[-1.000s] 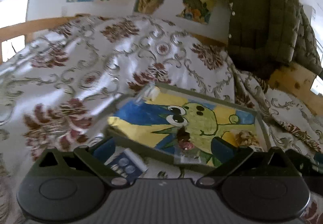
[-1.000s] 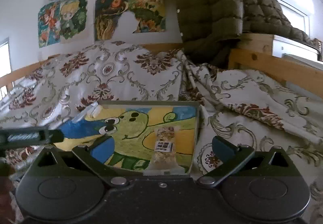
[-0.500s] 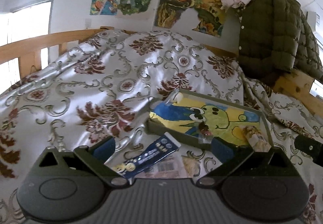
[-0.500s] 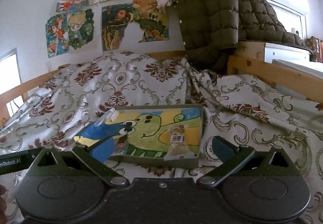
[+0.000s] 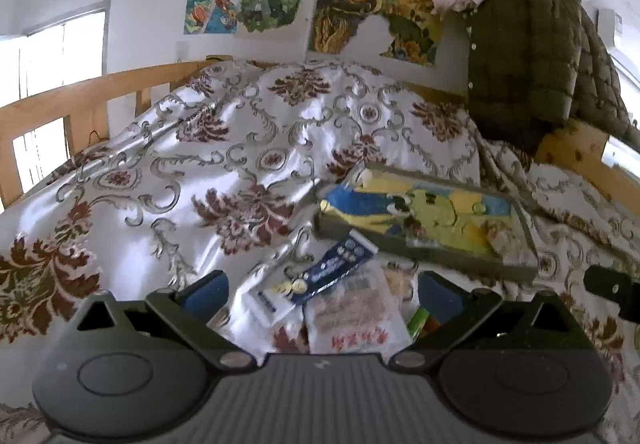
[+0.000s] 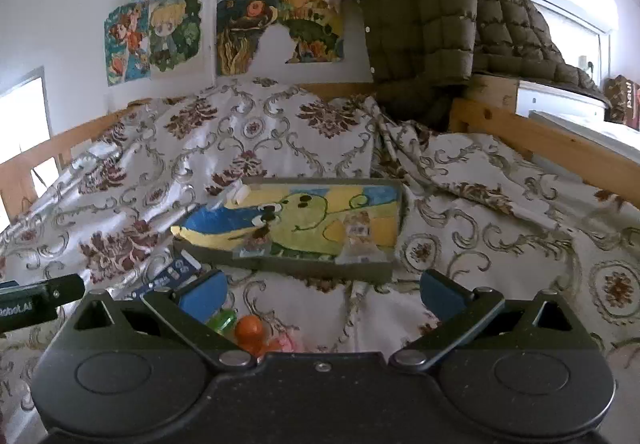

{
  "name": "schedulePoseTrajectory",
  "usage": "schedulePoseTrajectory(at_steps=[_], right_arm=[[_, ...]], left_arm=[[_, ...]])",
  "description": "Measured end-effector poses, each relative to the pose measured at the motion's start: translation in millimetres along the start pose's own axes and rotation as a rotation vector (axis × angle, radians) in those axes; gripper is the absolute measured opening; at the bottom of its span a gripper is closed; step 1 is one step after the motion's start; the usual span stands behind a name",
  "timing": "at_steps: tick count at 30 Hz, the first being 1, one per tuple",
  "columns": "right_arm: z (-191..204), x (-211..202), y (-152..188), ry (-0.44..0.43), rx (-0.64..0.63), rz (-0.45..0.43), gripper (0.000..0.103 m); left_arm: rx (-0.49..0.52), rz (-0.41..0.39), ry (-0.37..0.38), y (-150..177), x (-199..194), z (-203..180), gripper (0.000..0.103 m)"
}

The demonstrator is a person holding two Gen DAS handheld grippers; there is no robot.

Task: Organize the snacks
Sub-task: 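Withdraw the right tool from the tray back toward the snacks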

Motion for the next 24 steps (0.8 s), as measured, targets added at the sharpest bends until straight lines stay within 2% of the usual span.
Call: schedulePoseTrajectory(at_steps=[8,24], right_arm=[[-0.4,-22.6,8.0,0.018,-0.005,0.011,0.102],[-0.1,-52.1,20.8,0.017,-0.011,0.047,0.102]], left_arm=[[-0.001,0.009,-0.007,7.5,-24.1,8.0,0.103],[0.086,0.004,-0.004,19.7,-62.9,2.4,0.103]])
Point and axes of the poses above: each gripper's, at about its wrist camera, not at the fingertips, and x roughly the way its jaws point, z to its left, y to its underside, the point moved 8 cm from there along x, roughly the way its jaws point, and after that the axes turned 10 degrees about -z, right-handed, at the moved point
